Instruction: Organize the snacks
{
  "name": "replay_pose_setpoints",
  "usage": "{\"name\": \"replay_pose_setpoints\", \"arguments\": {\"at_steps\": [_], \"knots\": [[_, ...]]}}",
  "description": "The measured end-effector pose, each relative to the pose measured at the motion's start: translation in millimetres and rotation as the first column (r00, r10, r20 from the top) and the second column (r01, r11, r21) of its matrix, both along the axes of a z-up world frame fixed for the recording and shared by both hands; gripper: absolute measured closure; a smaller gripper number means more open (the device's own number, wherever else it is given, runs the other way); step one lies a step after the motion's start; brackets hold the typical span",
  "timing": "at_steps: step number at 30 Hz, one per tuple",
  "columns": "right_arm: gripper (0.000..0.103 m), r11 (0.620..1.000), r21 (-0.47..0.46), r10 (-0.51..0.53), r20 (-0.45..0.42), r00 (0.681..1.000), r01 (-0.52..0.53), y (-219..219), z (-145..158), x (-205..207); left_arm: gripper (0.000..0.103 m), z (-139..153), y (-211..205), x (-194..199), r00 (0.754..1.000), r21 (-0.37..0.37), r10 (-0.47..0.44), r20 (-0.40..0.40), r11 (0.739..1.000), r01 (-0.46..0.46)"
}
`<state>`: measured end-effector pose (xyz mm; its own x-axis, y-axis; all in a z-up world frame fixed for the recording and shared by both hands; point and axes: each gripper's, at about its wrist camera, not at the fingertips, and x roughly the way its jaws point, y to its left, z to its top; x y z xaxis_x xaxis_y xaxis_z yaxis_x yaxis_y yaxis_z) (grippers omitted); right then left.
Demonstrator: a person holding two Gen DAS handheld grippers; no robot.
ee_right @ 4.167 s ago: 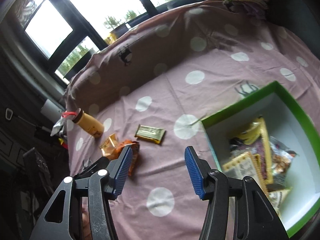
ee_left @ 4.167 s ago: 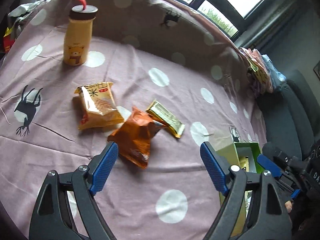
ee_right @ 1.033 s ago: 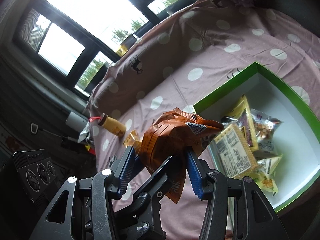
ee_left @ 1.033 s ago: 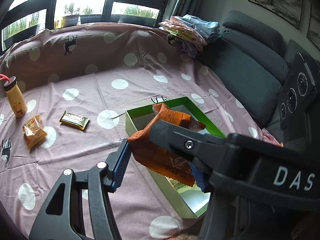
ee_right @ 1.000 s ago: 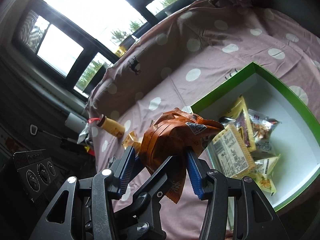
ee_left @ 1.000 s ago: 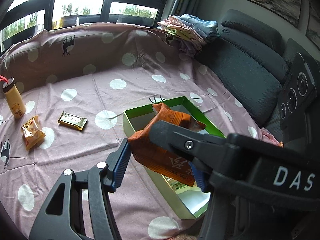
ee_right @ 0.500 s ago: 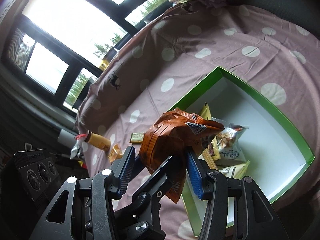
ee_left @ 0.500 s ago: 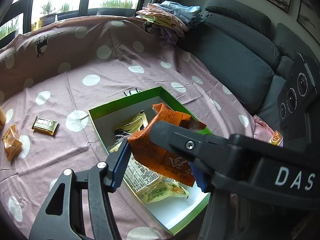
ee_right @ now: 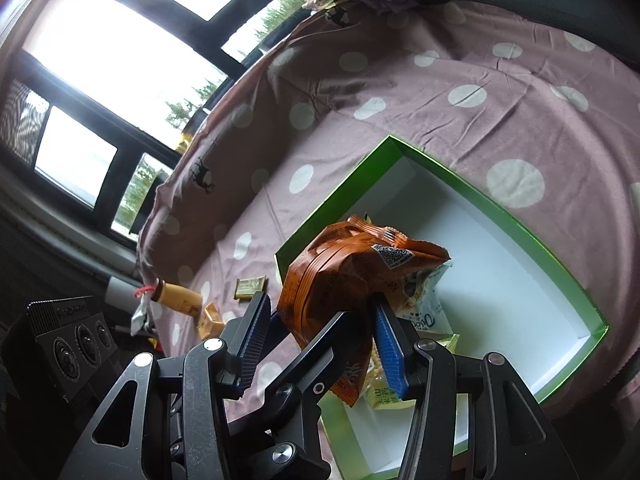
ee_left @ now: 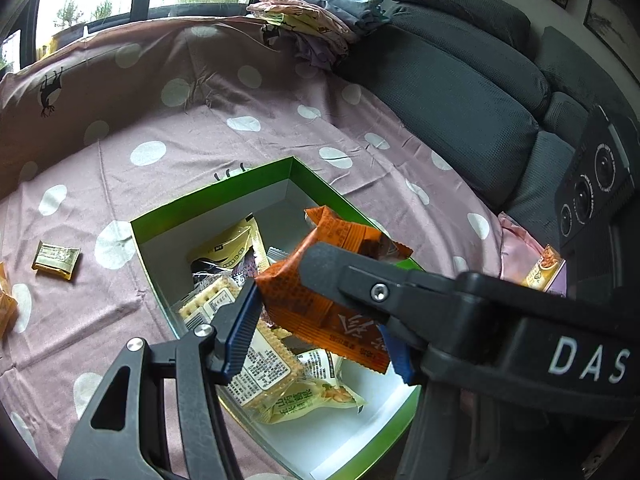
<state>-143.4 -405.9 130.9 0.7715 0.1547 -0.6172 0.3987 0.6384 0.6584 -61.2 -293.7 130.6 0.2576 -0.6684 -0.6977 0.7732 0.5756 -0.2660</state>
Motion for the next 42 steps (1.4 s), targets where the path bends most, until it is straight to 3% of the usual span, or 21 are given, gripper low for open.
{"name": "replay_pose_setpoints", "arguments": {"at_steps": [8, 16, 31, 42], "knots": [[0.049, 0.998, -0.015, -0.054, 0.059, 0.997, 0.055, -14.7, 8.9, 9.5, 0.045, 9.2, -9.8, 19.3, 1.000, -0.036, -0.006, 0.007, 0.999, 0.006], [0.049, 0.998, 0.002, -0.061, 0.098, 0.993, 0.061, -10.2, -7.1, 24.6, 0.045, -5.8, -9.0, 29.0, 0.999, 0.011, -0.022, 0.048, 1.000, 0.022], [0.049, 0.987, 0.107, -0.128, 0.057, 0.990, 0.121, -38.4, -40.1, 14.8, 0.045, -29.8, -38.7, 29.4, 0.998, 0.067, -0.058, -0.018, 0.996, 0.059], [0.049, 0.980, 0.109, -0.167, 0.010, 0.986, 0.165, -49.0, -51.3, 11.4, 0.043, -47.5, -50.8, 33.7, 0.988, 0.097, -0.071, -0.135, 0.992, 0.085]]}}
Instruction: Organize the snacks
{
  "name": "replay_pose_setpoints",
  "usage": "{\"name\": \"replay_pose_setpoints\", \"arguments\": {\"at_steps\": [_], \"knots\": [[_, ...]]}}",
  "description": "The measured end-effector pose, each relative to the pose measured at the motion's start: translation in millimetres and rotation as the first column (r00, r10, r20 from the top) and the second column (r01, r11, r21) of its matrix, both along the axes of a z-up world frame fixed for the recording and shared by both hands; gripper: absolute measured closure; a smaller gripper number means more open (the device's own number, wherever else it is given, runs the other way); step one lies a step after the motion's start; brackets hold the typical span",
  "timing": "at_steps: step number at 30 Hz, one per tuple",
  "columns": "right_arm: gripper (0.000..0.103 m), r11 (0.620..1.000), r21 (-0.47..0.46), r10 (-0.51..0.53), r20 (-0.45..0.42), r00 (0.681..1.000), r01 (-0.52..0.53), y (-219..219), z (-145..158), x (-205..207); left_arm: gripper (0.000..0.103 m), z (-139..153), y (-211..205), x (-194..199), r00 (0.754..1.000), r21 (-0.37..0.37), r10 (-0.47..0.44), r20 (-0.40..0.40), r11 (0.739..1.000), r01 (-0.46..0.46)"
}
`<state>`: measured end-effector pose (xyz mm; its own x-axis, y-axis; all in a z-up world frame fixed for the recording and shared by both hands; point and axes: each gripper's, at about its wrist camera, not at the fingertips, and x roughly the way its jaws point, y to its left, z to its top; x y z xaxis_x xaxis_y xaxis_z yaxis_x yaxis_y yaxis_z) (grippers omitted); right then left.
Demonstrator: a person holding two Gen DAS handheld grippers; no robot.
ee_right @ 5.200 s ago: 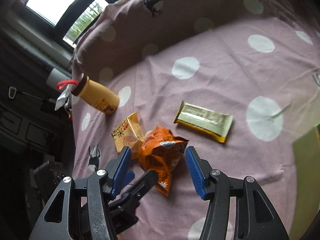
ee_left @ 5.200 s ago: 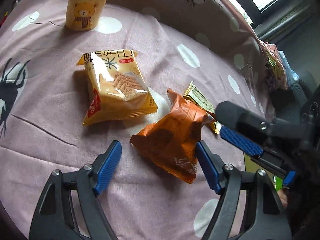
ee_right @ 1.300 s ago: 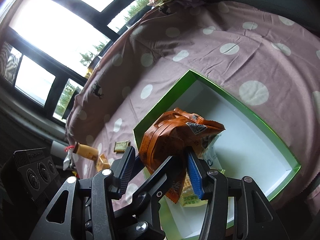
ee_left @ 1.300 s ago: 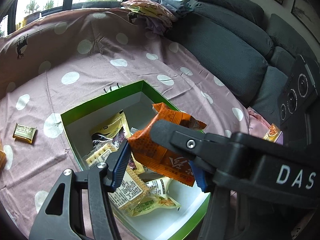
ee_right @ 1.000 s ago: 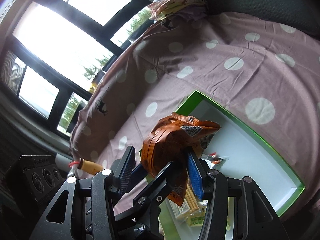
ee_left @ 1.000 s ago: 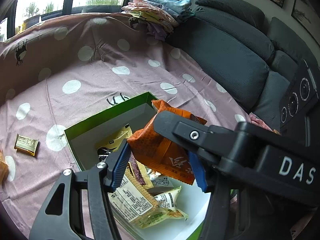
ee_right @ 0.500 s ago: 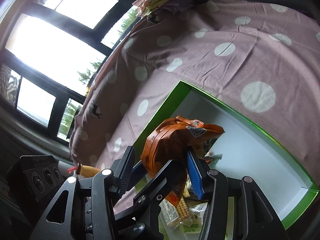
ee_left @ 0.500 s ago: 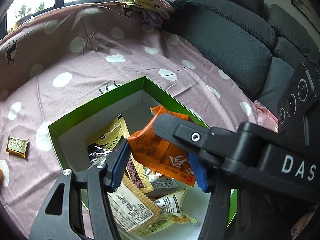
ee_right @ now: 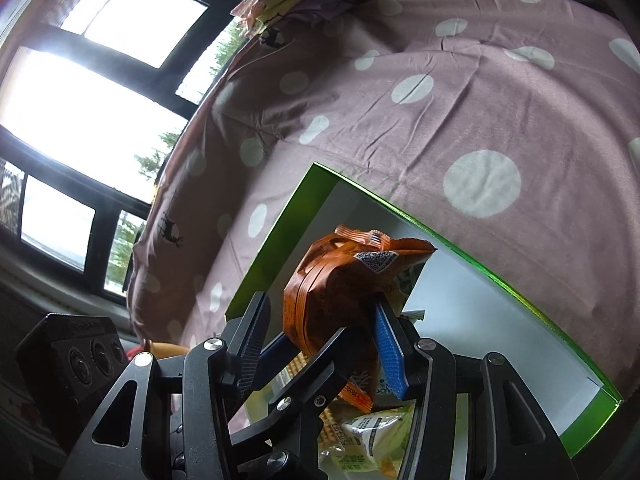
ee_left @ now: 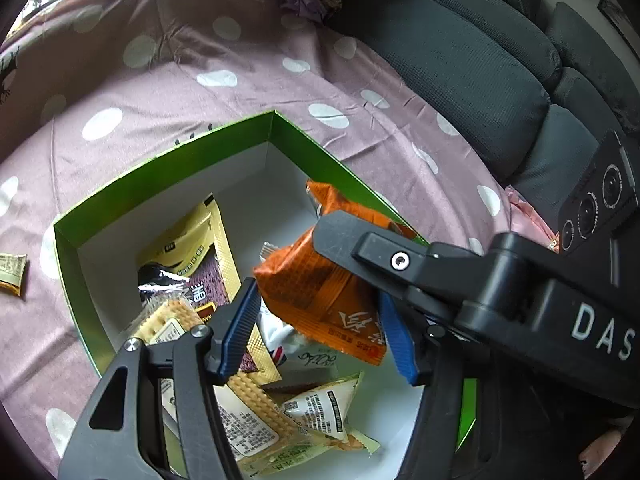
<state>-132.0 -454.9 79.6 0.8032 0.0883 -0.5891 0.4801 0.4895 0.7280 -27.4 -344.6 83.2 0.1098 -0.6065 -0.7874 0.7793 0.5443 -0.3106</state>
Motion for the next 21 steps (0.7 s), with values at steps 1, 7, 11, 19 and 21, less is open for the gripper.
{"name": "replay_pose_setpoints", "arguments": {"at_steps": [1, 7, 11, 19, 21], "knots": [[0.049, 1.000, 0.001, -0.002, -0.008, 1.000, 0.002, -0.4, -1.3, 0.6, 0.044, -4.0, -1.7, 1.6, 0.999, 0.013, -0.001, -0.036, 1.000, 0.001], [0.049, 1.000, 0.011, 0.001, -0.036, 0.999, -0.001, -2.9, -8.7, 3.8, 0.043, -11.6, -4.4, 1.3, 0.997, 0.030, 0.015, -0.070, 0.999, -0.013], [0.049, 1.000, 0.009, -0.002, -0.066, 0.998, 0.003, -3.3, -12.7, 6.9, 0.043, -13.8, -2.9, 0.7, 0.997, 0.035, 0.017, -0.074, 0.999, -0.015], [0.049, 0.996, -0.089, -0.033, -0.091, 0.995, 0.025, 0.7, -1.0, 3.2, 0.042, 11.8, 35.5, 4.7, 0.997, -0.042, 0.067, -0.047, 0.997, -0.069], [0.049, 0.991, -0.125, -0.051, -0.086, 0.995, 0.040, 2.8, 6.5, -0.2, 0.035, 20.5, 55.7, 9.7, 0.993, -0.069, 0.110, -0.037, 0.991, -0.112]]}}
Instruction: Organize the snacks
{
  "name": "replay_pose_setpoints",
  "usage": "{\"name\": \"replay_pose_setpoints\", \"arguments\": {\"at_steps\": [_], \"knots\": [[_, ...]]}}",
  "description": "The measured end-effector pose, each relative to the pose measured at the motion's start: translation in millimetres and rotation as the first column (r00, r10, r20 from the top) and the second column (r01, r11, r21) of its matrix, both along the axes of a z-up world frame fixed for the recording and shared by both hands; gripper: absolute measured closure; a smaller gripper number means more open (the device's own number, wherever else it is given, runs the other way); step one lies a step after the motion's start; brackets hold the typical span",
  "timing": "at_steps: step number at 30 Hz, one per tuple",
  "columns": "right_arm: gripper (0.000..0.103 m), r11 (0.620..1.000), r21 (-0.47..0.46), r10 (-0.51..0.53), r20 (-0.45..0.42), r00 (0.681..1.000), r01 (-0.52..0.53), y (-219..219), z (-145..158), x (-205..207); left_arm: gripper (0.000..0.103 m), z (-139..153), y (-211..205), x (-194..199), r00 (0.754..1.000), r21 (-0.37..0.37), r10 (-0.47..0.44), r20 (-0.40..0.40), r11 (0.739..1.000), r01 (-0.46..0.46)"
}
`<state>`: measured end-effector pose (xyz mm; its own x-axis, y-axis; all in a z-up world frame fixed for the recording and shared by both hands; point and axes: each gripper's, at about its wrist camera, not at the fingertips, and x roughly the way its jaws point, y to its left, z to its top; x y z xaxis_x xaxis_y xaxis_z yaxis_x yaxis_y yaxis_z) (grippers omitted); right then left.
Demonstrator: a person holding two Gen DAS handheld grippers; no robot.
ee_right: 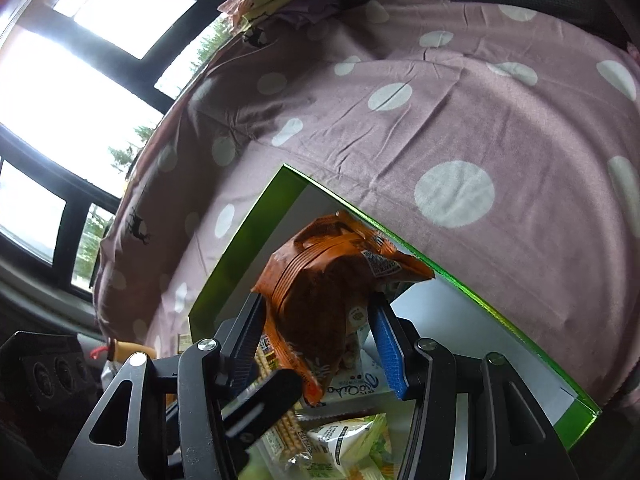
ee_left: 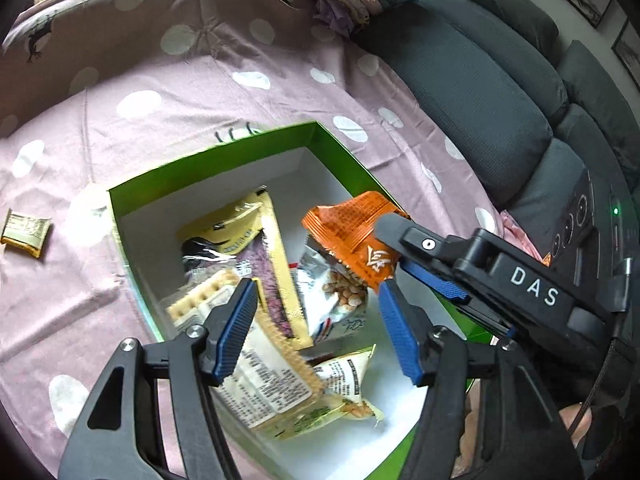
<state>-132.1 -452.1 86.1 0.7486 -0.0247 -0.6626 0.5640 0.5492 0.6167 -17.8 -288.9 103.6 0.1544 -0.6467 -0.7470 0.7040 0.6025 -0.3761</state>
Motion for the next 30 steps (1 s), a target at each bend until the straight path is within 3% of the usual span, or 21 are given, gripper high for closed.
{"name": "replay_pose_setpoints", "arguments": {"at_steps": [2, 5, 6, 8, 11, 15, 19, 21, 25, 27, 30], "knots": [[0.049, 1.000, -0.026, -0.004, 0.018, 1.000, 0.005, 2.6, 8.7, -3.6, 0.029, 7.4, 25.0, 5.5, 0.999, -0.018, 0.051, 0.018, 0.999, -0.051], [0.047, 0.997, -0.076, -0.022, 0.044, 0.999, 0.025, 9.2, 22.2, -7.4, 0.029, 14.1, 70.7, 17.5, 0.987, -0.024, 0.154, 0.054, 0.988, -0.153], [0.040, 0.994, -0.100, -0.035, 0.048, 0.998, 0.040, 12.3, 26.1, -7.8, 0.026, 15.4, 86.1, 22.5, 0.979, -0.020, 0.195, 0.059, 0.981, -0.195], [0.038, 0.990, -0.136, -0.039, 0.046, 0.998, 0.045, 19.2, 32.2, -5.1, 0.019, 15.8, 121.0, 33.1, 0.955, -0.014, 0.288, 0.074, 0.958, -0.287], [0.037, 0.987, -0.161, 0.003, 0.044, 0.999, 0.004, 32.3, 38.7, 3.7, 0.018, 12.6, 176.1, 47.0, 0.908, -0.022, 0.410, 0.080, 0.912, -0.410], [0.033, 0.969, -0.241, 0.059, 0.040, 0.997, -0.048, 63.3, 54.1, 19.2, 0.018, 1.2, 243.3, 63.7, 0.836, -0.055, 0.548, 0.029, 0.836, -0.546], [0.024, 0.941, -0.308, 0.166, 0.049, 0.985, -0.143, 108.2, 70.0, 44.3, 0.018, -15.6, 302.4, 72.9, 0.728, -0.034, 0.686, -0.004, 0.727, -0.686], [0.023, 0.926, -0.314, 0.237, 0.051, 0.970, -0.209, 134.7, 75.5, 61.6, 0.018, -21.5, 322.4, 76.7, 0.676, 0.014, 0.737, -0.011, 0.676, -0.737], [0.022, 0.894, -0.303, 0.361, 0.048, 0.931, -0.331, 192.2, 80.9, 106.7, 0.018, -23.5, 353.2, 81.8, 0.619, 0.061, 0.785, 0.028, 0.617, -0.784], [0.022, 0.850, -0.315, 0.445, 0.003, 0.896, -0.422, 223.5, 79.9, 137.0, 0.018, -26.2, 368.2, 83.6, 0.587, 0.072, 0.809, 0.018, 0.585, -0.808], [0.022, 0.756, -0.340, 0.571, -0.077, 0.817, -0.560, 272.7, 70.9, 187.8, 0.018, -28.4, 389.4, 83.4, 0.544, 0.072, 0.839, -0.017, 0.544, -0.836]]}}
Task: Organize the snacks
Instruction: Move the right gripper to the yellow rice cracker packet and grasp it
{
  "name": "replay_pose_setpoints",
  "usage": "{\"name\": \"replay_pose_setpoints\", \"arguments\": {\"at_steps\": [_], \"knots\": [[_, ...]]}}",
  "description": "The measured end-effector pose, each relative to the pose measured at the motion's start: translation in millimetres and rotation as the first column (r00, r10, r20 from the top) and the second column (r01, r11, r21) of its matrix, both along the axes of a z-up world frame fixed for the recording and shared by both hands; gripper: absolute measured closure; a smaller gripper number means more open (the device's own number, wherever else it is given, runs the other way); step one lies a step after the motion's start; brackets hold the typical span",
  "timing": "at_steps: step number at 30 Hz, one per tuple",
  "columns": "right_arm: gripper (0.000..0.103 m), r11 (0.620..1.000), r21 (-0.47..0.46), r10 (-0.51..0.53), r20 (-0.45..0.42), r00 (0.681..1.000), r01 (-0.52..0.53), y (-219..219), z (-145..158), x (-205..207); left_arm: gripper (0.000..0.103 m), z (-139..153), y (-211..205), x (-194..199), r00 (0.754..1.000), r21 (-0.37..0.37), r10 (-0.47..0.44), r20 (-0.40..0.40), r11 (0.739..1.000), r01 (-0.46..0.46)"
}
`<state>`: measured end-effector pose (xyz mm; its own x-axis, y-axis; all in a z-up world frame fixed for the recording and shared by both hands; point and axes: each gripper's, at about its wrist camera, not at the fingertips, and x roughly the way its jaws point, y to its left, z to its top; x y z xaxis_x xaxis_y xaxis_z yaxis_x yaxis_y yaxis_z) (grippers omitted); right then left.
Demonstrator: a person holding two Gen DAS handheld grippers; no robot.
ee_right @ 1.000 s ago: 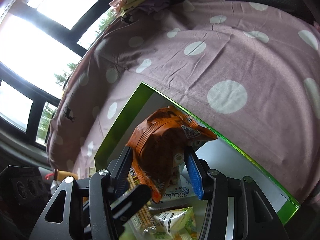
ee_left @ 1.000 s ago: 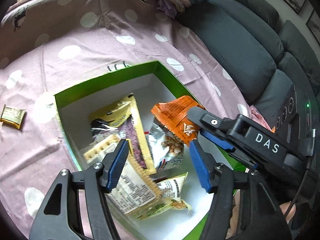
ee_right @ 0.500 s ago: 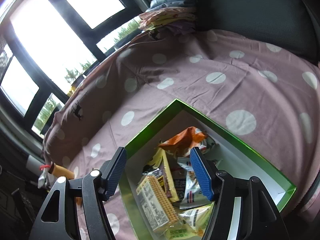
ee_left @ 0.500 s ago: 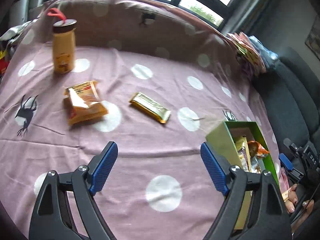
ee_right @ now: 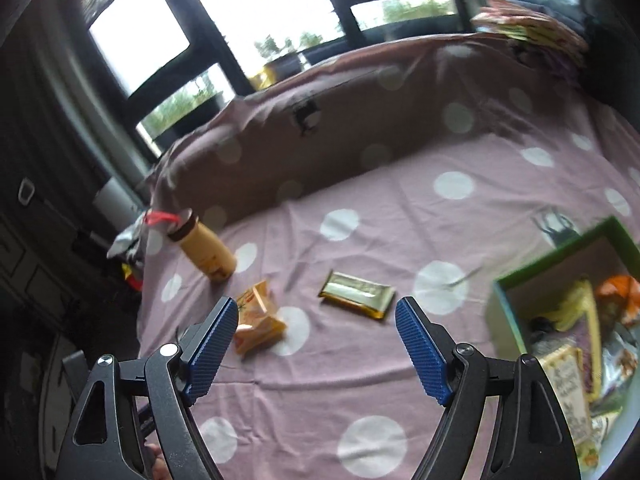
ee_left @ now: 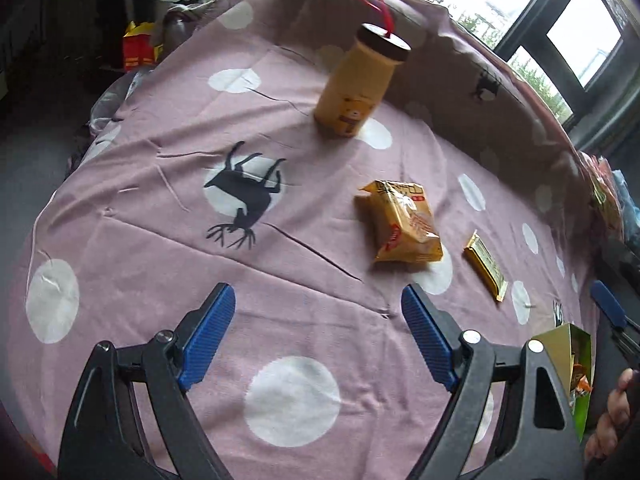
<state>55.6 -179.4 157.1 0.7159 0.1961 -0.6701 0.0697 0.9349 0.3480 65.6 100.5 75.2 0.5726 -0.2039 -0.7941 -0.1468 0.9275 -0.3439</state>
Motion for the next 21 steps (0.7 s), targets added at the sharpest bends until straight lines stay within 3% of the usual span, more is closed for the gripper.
{"name": "replay_pose_setpoints", "arguments": {"at_steps": [6, 9, 12, 16, 17, 20, 21], "knots": [[0.022, 0.974, -0.060, 0.205, -0.161, 0.965, -0.217, 86.4, -60.7, 84.4, 0.018, -5.7, 15.2, 2.4, 0.998, 0.035, 0.045, -0.040, 0.998, -0.043], [0.022, 0.968, -0.125, 0.191, -0.202, 0.961, -0.218, 103.4, -85.1, 104.4, 0.018, -9.8, 20.4, 4.9, 0.997, 0.001, 0.047, -0.055, 0.999, -0.047], [0.022, 0.967, -0.201, 0.128, -0.163, 0.978, -0.160, 102.5, -94.0, 106.1, 0.017, -13.5, 22.4, 7.4, 0.996, -0.016, 0.048, -0.069, 0.999, -0.050], [0.022, 0.971, -0.099, 0.197, -0.179, 0.964, -0.217, 99.6, -108.6, 105.9, 0.018, -15.9, 17.4, 8.9, 0.996, -0.005, 0.038, -0.083, 0.999, -0.038], [0.022, 0.970, -0.110, 0.196, -0.179, 0.964, -0.217, 100.4, -111.5, 104.1, 0.018, -15.9, 15.8, 9.1, 0.996, -0.011, 0.033, -0.080, 0.999, -0.034], [0.033, 0.953, -0.183, 0.215, -0.149, 0.965, -0.240, 111.0, -117.0, 96.9, 0.018, -16.0, 8.8, 9.6, 0.997, -0.030, 0.006, -0.080, 1.000, -0.009], [0.044, 0.952, -0.174, 0.226, -0.147, 0.963, -0.250, 114.1, -117.5, 95.3, 0.018, -16.0, 6.4, 9.9, 0.997, -0.027, -0.004, -0.078, 1.000, 0.002]]}}
